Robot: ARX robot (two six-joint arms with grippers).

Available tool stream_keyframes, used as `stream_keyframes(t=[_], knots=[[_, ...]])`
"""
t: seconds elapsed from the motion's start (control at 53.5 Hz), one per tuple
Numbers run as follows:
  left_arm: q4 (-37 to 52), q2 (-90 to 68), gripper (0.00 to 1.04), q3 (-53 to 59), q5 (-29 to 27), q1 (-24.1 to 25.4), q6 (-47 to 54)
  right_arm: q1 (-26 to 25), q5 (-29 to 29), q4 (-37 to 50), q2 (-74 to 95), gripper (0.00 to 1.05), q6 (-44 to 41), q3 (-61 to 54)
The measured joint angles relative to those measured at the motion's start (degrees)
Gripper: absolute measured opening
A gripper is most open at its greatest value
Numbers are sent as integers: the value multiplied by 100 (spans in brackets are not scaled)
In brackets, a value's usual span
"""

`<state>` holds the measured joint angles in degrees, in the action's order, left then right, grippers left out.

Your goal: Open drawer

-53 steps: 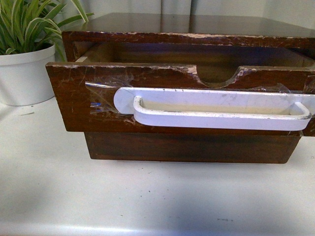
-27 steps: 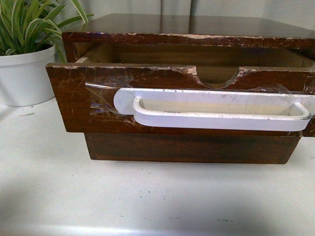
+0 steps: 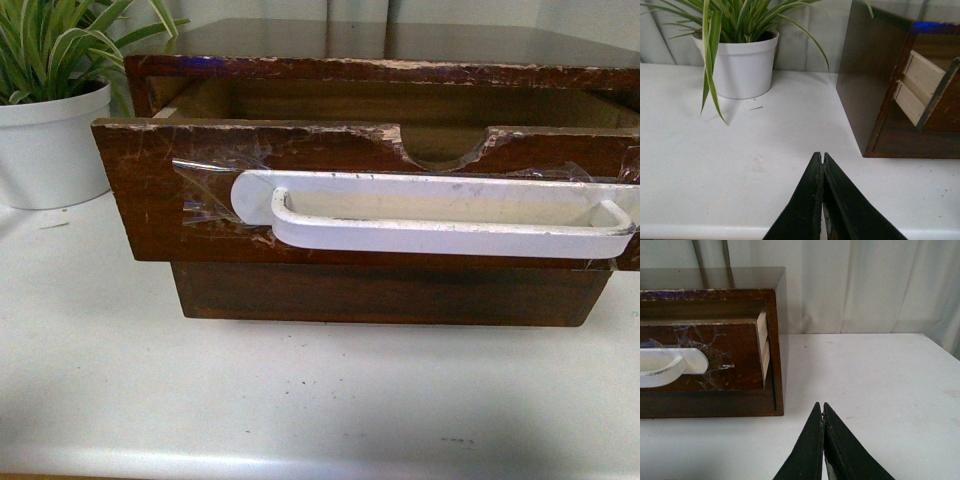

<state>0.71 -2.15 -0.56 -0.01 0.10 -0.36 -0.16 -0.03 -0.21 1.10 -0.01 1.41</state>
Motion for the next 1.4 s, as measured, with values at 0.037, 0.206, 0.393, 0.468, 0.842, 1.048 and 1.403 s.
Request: stream_keyframes(t=[0.037,0.206,0.393,0.468,0.842,1.048,1.403], knots=[[-28,144,4,0,0,-2,2,0,-2,0,-57,1,0,-74],[-61,186,4,0,2,-2,4,0,0,0,-85,1,-2,-98],[-61,192,7,0,2,-2,4,0,-2,0,-87,6,-11,-98],[-61,192,18,0,2,-2,4,0,0,0,-87,16,-11,-98],[-61,192,84,0,2,-2,4,0,-2,0,-87,82,-11,-98],[-61,192,98,0,2,-2,9,0,-2,0,-87,96,-9,-98],[-61,192,98,0,2,-2,9,0,-2,0,-87,96,-9,-98]])
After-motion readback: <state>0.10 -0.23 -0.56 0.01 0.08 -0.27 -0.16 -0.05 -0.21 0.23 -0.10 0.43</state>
